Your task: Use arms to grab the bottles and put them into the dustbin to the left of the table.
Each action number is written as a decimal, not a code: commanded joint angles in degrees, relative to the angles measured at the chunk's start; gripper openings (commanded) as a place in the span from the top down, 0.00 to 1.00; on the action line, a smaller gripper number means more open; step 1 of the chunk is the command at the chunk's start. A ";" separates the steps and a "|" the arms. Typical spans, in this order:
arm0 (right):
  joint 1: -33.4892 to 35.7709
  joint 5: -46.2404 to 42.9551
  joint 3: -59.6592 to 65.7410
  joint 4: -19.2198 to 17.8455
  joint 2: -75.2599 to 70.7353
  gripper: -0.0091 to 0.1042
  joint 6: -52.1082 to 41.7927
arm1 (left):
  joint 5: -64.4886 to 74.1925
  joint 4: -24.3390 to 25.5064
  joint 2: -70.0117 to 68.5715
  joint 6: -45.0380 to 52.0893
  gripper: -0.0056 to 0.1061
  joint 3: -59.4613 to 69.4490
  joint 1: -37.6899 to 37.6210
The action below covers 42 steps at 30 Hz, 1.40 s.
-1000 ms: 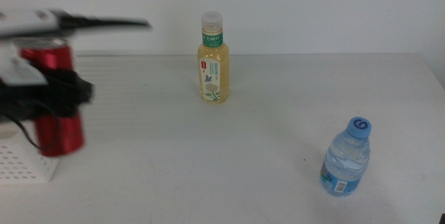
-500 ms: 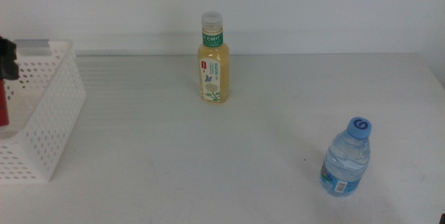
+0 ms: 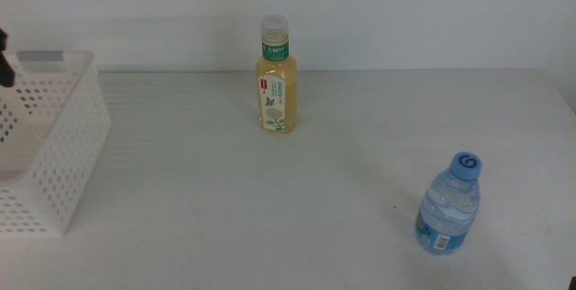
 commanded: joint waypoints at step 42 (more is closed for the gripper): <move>-0.28 -4.05 -0.44 -0.36 -1.58 0.08 -0.60 | 1.23 -1.51 21.45 7.11 0.14 -7.49 1.16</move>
